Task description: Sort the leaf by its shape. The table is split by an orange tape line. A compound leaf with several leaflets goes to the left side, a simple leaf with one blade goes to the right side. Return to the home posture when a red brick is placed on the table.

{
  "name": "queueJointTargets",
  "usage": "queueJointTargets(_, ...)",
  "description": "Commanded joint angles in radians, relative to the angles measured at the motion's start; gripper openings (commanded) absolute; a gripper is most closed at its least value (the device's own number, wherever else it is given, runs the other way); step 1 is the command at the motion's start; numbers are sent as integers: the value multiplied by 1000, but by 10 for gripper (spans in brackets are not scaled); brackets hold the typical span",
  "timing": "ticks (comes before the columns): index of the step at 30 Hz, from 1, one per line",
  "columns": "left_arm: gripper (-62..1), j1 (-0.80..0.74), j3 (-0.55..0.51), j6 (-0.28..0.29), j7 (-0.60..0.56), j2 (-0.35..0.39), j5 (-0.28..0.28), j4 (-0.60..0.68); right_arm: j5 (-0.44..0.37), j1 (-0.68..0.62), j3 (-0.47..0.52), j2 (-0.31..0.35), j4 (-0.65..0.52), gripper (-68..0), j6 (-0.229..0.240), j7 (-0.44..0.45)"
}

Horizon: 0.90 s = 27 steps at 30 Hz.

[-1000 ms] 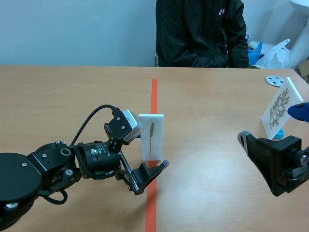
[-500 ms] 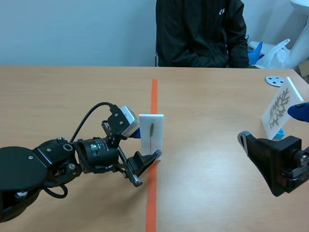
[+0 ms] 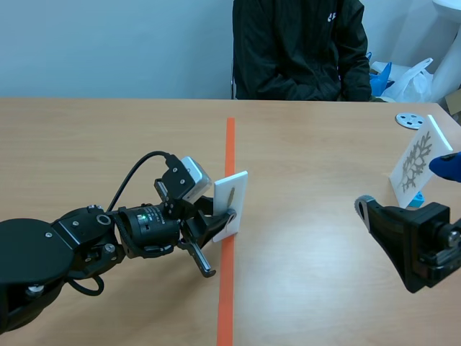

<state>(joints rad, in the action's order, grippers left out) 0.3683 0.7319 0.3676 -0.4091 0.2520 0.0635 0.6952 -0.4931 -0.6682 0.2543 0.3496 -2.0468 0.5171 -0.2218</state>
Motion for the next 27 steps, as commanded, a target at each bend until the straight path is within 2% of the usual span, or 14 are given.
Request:
queueJointTargets(1, -550, 12, -1, 11, -19, -5, 50, 21, -8, 6, 16, 13, -3, 4, -1, 11)
queueJointTargets(3, -550, 12, -1, 27, -16, 0, 94, 36, -8, 6, 16, 13, -3, 4, -1, 11)
queueJointTargets(6, -550, 11, -6, 32, 13, 18, 127, 85, -8, 6, 16, 13, -3, 4, -1, 12)
queueJointTargets(11, -550, 11, -61, 37, 90, 63, 289, 182, -8, 6, 16, 13, -3, 4, -1, 16)
queueJointTargets(14, -550, 11, -131, 27, 136, 76, 351, 211, -8, 6, 16, 13, -3, 4, -1, 19)
queueJointTargets(16, -550, 11, -188, 4, 164, 80, 399, 212, -8, 6, 16, 13, -3, 4, -1, 19)
queueJointTargets(19, -550, 2, -280, -72, 203, 88, 454, 212, -8, 6, 16, 12, -3, 4, -1, 19)
queueJointTargets(25, -550, -6, -412, -212, 227, 121, 477, 196, -7, 6, 16, 10, -3, 4, -1, 19)
queueJointTargets(27, -550, -5, -439, -228, 226, 135, 485, 174, -7, 6, 16, 10, -3, 4, -1, 19)
